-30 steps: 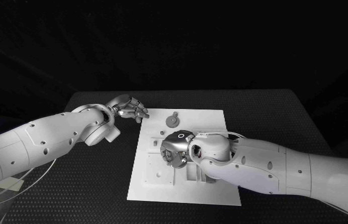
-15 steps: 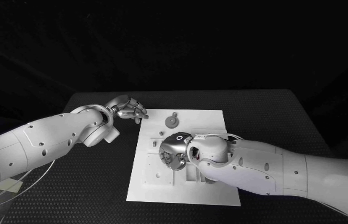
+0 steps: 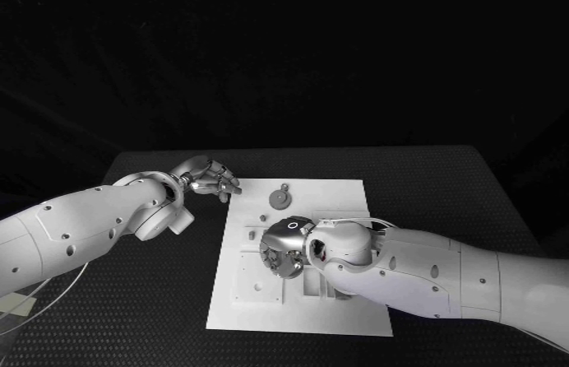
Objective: Assemble the parts on the task board
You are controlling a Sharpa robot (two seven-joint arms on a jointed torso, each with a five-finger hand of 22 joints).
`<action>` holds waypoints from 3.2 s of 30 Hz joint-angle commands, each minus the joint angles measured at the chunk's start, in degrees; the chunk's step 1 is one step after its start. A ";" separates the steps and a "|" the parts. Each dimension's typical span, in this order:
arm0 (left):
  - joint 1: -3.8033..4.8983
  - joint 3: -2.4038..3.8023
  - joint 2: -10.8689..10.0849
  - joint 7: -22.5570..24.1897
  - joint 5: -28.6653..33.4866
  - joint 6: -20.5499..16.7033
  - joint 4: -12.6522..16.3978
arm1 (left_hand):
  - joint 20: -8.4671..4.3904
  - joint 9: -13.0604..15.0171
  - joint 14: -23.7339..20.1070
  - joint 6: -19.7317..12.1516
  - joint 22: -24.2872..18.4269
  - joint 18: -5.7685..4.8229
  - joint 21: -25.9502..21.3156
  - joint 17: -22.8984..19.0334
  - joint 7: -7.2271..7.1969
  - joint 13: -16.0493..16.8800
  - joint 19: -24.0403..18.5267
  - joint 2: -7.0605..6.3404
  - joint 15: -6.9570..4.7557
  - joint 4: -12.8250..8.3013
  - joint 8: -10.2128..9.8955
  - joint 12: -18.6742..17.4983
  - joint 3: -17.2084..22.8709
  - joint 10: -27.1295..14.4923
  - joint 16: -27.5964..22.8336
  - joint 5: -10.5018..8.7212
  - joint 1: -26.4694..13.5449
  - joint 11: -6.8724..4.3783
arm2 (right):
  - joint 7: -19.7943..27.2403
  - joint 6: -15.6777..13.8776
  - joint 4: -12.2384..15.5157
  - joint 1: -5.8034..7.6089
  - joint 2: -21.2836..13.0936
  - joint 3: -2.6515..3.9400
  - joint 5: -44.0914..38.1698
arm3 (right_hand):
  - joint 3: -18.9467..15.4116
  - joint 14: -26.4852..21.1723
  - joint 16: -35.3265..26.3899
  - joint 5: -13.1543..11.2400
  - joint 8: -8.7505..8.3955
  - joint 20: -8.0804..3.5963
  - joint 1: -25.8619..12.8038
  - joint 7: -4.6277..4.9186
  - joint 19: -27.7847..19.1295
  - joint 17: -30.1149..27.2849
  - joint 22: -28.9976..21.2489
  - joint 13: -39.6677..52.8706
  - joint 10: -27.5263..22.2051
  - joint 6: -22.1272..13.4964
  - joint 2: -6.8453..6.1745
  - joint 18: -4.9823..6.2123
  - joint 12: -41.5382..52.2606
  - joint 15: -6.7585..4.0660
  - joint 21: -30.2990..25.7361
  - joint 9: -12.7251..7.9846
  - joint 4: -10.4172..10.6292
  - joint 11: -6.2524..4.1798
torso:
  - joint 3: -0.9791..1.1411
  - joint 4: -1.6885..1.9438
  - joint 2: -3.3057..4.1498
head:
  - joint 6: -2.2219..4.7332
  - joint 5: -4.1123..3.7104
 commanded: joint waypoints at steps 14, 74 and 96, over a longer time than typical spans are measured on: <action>0.10 0.05 0.01 0.87 0.01 0.12 0.22 | 0.09 -0.06 0.50 -0.29 -0.12 1.07 0.02 0.18 -0.07 -0.09 0.29 -0.24 0.01 0.41 0.02 0.08 0.04 -0.34 -0.34 0.14 -0.51 0.10 | -0.51 -4.28 0.82 -0.22 -2.18 -0.19 0.37 | -2.59 -2.26 -0.46 0.31 -6.86 0.69 -5.42 3.20 -1.46 0.37 0.89 -2.24 -7.72 -12.78 -7.00 5.11 -0.86 2.73 -0.59 -3.12 3.11 2.70 | -0.02 -0.04 -0.02 | 0.39 -0.24; 0.08 0.04 -0.19 1.07 0.14 0.37 -0.56 | 0.12 -0.15 0.52 -0.59 -0.23 1.04 0.00 0.81 0.04 -0.28 0.22 -0.56 0.04 0.60 -0.08 0.11 -0.19 -0.56 -0.87 0.14 -0.64 0.17 | -2.76 7.59 7.37 4.98 -16.08 4.09 -5.88 | -1.50 -3.81 -0.01 0.20 -4.27 0.88 -3.96 2.24 -2.27 -0.36 1.13 -5.39 -14.15 -13.37 -9.08 5.11 -0.03 4.85 -2.09 -4.70 8.85 4.86 | -0.01 0.07 -0.01 | 1.66 -0.87; 0.08 0.04 -0.23 0.63 0.10 0.53 -0.57 | 0.12 -0.14 0.58 -0.50 -0.24 1.04 0.03 1.00 0.00 -0.33 0.25 -0.38 0.05 0.73 -0.01 0.14 -0.21 -0.59 -0.99 0.14 -0.69 0.19 | -2.00 6.48 6.19 4.08 -14.81 3.36 -6.40 | -3.03 -1.18 -0.17 0.30 -0.50 0.42 -3.78 2.29 -0.45 -1.31 1.06 -3.14 -5.35 -6.05 -1.93 5.11 3.17 1.66 -1.56 -4.10 2.29 1.56 | -0.01 0.05 0.00 | 1.42 -0.66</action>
